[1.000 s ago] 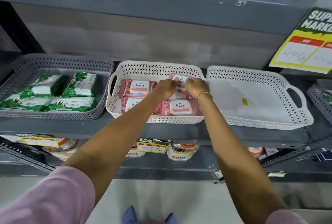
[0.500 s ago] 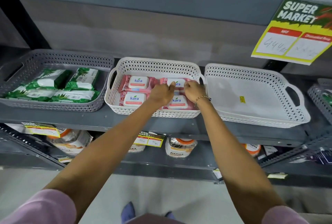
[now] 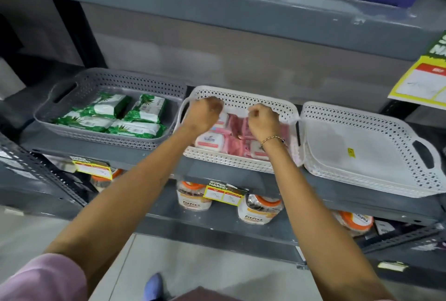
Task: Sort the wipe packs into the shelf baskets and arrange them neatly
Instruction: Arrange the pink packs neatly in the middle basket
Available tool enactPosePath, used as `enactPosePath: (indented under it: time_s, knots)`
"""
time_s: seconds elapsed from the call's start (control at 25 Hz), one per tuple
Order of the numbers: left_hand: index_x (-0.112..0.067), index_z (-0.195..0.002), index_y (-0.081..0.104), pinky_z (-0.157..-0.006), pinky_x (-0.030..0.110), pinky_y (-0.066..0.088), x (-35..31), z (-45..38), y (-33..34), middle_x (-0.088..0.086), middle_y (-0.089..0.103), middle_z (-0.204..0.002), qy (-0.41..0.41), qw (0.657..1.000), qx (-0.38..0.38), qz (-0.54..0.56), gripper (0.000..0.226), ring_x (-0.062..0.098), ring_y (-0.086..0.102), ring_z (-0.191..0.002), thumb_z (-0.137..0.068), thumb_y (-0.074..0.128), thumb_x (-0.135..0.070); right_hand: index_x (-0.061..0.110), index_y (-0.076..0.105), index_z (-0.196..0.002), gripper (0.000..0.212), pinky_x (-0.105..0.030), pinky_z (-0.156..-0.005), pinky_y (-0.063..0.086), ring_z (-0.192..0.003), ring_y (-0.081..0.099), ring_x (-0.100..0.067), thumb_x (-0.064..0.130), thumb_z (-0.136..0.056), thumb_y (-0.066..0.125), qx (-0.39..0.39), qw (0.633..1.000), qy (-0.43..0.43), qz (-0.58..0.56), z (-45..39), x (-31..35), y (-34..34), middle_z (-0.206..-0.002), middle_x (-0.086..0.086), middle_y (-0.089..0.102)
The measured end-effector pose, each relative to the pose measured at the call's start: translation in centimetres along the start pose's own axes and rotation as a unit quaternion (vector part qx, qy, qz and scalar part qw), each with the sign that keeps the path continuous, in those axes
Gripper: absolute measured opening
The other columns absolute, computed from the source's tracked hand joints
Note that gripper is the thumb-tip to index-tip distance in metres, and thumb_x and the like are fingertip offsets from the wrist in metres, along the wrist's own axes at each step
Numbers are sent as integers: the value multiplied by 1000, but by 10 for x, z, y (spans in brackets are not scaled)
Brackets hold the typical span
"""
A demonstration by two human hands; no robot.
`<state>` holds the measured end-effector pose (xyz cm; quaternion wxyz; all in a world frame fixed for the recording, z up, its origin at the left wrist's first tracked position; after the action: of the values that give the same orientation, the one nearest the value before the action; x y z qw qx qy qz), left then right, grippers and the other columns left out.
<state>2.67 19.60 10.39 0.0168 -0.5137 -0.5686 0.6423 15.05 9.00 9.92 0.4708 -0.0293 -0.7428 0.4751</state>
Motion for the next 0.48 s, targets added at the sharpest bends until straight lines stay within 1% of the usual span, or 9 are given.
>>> enactPosePath:
  time_s: [0.12,0.16,0.2,0.24,0.32,0.36,0.4,0.44,0.48]
  knots:
    - [-6,-109,69,-94,32,46,83,-7,-79,16,69,-114,-73,991,-113,23,31,29,64,-107,-91,44,-10,9,70,-109,29,-22,-93,46,-98,64,-19,9,-90,47,46,994,-62,-82,14,73,46,-114,-7,71]
    - [-6,-111,68,-95,33,44,122,-10,-107,18,68,-116,-106,986,-132,10,31,31,62,-110,-93,44,-10,6,70,-109,29,-27,-96,48,-97,65,-19,10,-89,49,68,987,-61,-133,17,99,71,-114,-10,71]
    - [-5,-113,67,-96,36,44,157,-13,-129,20,66,-118,-135,983,-127,-5,31,33,61,-111,-94,43,-12,1,68,-111,29,-34,-98,49,-97,65,-23,9,-89,50,103,974,-30,-202,20,121,97,-115,-17,70]
    - [-3,-116,64,-96,37,43,189,-15,-145,21,64,-121,-157,981,-110,-13,32,35,58,-113,-96,42,-15,-6,63,-116,31,-40,-100,49,-98,65,-29,6,-91,49,158,943,28,-291,27,141,126,-120,-27,64]
    - [0,-126,57,-102,37,39,246,-21,-177,23,56,-131,-185,981,-60,-11,39,35,51,-123,-99,40,-22,-20,48,-123,35,-43,-109,40,-118,54,-43,1,-97,39,275,825,184,-458,57,192,197,-130,-40,49]
    - [-1,-130,53,-104,35,36,263,-26,-183,22,52,-136,-184,982,-25,-25,42,34,47,-127,-100,38,-26,-18,50,-118,30,-43,-113,34,-123,49,-43,1,-98,37,302,776,238,-500,71,214,224,-121,-38,53]
    - [-2,-133,51,-105,34,34,272,-31,-182,22,48,-140,-175,983,17,-49,46,33,45,-130,-101,35,-31,-11,54,-108,22,-42,-113,34,-115,54,-37,1,-97,39,305,751,268,-520,80,228,245,-102,-28,56]
    - [-4,-134,51,-104,34,34,275,-35,-178,22,47,-141,-166,981,59,-77,50,33,45,-130,-101,32,-36,-6,54,-105,17,-38,-112,37,-100,57,-28,2,-96,43,301,743,284,-526,83,237,261,-86,-16,51]
    - [-6,-134,51,-103,35,35,280,-39,-177,22,47,-141,-155,977,99,-104,54,33,46,-128,-100,28,-42,-6,53,-113,22,-35,-109,40,-87,54,-21,3,-95,47,289,743,295,-528,84,248,274,-78,-8,44]
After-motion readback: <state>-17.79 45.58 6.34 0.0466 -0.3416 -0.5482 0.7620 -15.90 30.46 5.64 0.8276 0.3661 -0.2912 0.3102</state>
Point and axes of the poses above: each hand's wrist, its own z-axis away from the middle knuckle, its own y-axis out of the palm, x = y × z, the point moved 7 cm from there along -z, towards the middle knuckle
